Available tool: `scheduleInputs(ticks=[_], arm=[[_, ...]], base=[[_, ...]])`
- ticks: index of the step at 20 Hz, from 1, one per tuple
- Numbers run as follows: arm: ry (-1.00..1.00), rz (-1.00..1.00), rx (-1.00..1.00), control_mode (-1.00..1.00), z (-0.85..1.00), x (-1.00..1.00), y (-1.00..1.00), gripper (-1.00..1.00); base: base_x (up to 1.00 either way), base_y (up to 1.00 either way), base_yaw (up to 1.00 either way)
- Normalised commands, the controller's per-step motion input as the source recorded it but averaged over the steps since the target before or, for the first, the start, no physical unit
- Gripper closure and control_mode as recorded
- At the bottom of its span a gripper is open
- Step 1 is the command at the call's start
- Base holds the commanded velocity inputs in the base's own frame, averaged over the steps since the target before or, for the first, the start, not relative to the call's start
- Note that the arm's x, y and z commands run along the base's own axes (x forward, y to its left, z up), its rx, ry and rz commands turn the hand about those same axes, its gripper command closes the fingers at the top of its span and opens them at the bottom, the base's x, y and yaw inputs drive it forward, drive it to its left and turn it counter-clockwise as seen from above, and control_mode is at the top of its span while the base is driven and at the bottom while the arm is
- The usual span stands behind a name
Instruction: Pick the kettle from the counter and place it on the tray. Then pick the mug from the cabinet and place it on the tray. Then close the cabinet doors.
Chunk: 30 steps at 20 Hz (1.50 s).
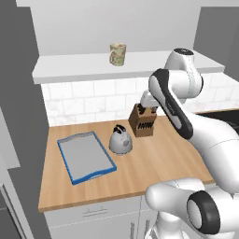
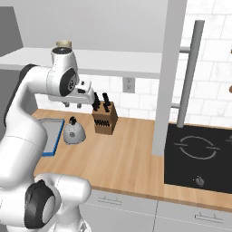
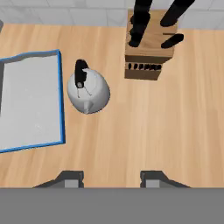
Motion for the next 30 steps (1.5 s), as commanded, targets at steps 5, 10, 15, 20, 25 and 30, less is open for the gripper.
scheduleInputs(ticks=[5, 10, 15, 20, 25, 30], arm=[[0.03, 0.05, 0.00, -1.00, -0.54, 0.00, 0.44, -1.00], [-0.01, 0.18, -0.04, -1.00, -0.99, -0.01, 1.00, -1.00], [0.01, 0.08, 0.00, -1.00, -0.12, 0.00, 0.16, -1.00], [0.00, 0.00, 0.00, -1.00, -0.05, 0.31, 0.00, -1.00], [0.00, 0.00, 0.00, -1.00, -0.21, 0.85, 0.00, -1.00], [0.00, 0.00, 0.00, -1.00, -0.36, 0.77, 0.02, -1.00]], base=[[0.00, 0.00, 0.00], [0.00, 0.00, 0.00], [0.00, 0.00, 0.00], [0.00, 0.00, 0.00], [0.00, 0.00, 0.00], [0.00, 0.00, 0.00]])
